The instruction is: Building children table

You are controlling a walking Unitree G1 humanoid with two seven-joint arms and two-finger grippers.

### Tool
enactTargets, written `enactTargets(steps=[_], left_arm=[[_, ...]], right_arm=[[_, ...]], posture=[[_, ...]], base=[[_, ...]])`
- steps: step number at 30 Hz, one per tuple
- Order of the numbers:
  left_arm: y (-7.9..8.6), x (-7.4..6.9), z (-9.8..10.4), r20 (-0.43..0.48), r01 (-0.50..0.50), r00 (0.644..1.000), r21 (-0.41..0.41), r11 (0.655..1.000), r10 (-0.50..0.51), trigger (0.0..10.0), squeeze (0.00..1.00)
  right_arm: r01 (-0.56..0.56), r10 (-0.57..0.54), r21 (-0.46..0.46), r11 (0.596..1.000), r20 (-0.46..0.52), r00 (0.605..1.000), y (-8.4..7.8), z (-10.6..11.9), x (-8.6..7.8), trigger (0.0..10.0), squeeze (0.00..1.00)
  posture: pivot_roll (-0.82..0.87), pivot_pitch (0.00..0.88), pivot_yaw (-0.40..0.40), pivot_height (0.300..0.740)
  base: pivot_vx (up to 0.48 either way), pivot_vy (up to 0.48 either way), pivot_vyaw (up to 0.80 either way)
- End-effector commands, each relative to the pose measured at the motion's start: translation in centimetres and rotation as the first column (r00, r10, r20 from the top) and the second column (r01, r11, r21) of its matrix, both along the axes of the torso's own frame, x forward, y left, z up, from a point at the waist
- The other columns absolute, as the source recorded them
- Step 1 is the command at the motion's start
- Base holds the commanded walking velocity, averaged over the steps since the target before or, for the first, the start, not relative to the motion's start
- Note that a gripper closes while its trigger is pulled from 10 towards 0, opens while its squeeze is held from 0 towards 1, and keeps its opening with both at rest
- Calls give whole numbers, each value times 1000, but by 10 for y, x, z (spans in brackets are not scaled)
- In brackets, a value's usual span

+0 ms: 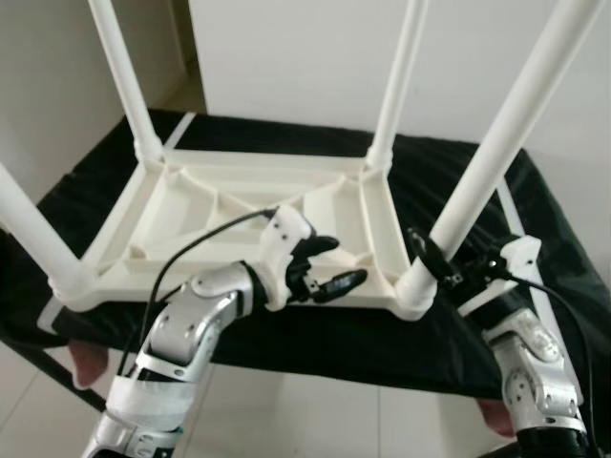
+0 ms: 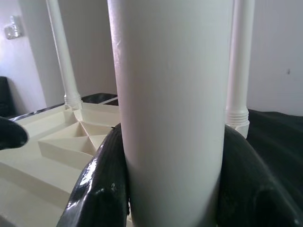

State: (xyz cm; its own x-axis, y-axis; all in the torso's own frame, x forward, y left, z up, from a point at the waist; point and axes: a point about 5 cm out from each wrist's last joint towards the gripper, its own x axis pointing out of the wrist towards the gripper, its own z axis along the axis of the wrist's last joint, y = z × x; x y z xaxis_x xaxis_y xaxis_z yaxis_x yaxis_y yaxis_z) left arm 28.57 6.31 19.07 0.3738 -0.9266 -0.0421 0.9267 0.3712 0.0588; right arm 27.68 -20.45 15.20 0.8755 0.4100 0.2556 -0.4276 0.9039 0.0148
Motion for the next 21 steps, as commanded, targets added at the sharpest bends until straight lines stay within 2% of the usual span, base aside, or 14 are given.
enactTargets(steps=[1, 3, 7, 8, 9, 12, 13, 14, 16, 17, 21], left_arm=[[2, 3, 2, 10, -43, 999, 4, 999, 43, 10000, 0], [2, 3, 2, 6, -47, 999, 3, 999, 47, 10000, 0], [2, 3, 1, 3, -46, 999, 3, 999, 46, 10000, 0], [1, 2, -1, -2, -48, 999, 3, 999, 48, 10000, 0], [1, 2, -1, -2, -48, 999, 3, 999, 48, 10000, 0], [-1, 1, -5, -13, -50, 999, 6, 999, 50, 10000, 0], [-1, 1, -6, -14, -48, 999, 10, 999, 48, 10000, 0], [-2, 1, -6, -15, -48, 999, 11, 999, 48, 10000, 0], [-2, 1, -6, -15, -48, 999, 12, 999, 48, 10000, 0], [-2, 1, -6, -15, -48, 999, 12, 999, 49, 10000, 0], [-3, 2, -6, -20, -53, 998, 7, 999, 53, 10000, 0]], right_arm=[[88, -79, 33, 996, -222, 972, 1, -41, -5, 10000, 0], [150, -141, 33, 988, -196, 970, 8, -39, -6, 10000, 0], [167, -157, 39, 985, -185, 970, 12, -37, -6, 10000, 0], [224, -216, 24, 974, -182, 959, 19, -39, -7, 10000, 0], [224, -216, 24, 974, -182, 959, 19, -39, -7, 10000, 0], [400, -394, 13, 916, -157, 906, 38, -42, -11, 10000, 0], [466, -460, -9, 885, -174, 871, 42, -46, -12, 10000, 0], [500, -487, 9, 866, -211, 847, 47, -50, -12, 10000, 0], [517, -497, 25, 856, -238, 834, 50, -53, -12, 10000, 0], [550, -527, 26, 835, -251, 812, 51, -54, -12, 10000, 0], [560, -534, 34, 828, -260, 804, 53, -54, -12, 10000, 0]], posture=[[17, 41, 19, 740], [18, 41, 16, 740], [19, 40, 12, 740], [20, 40, 8, 740], [20, 40, 8, 740], [16, 39, 7, 740], [17, 39, 4, 740], [17, 39, 4, 740], [17, 39, 4, 740], [20, 35, -2, 740], [21, 33, -4, 740]], base=[[0, 0, 0], [0, 0, 0], [0, 0, 0], [0, 0, 0], [0, 0, 0], [0, 0, 0], [0, 0, 0], [0, 0, 0], [0, 0, 0], [0, 0, 0], [0, 0, 0]])
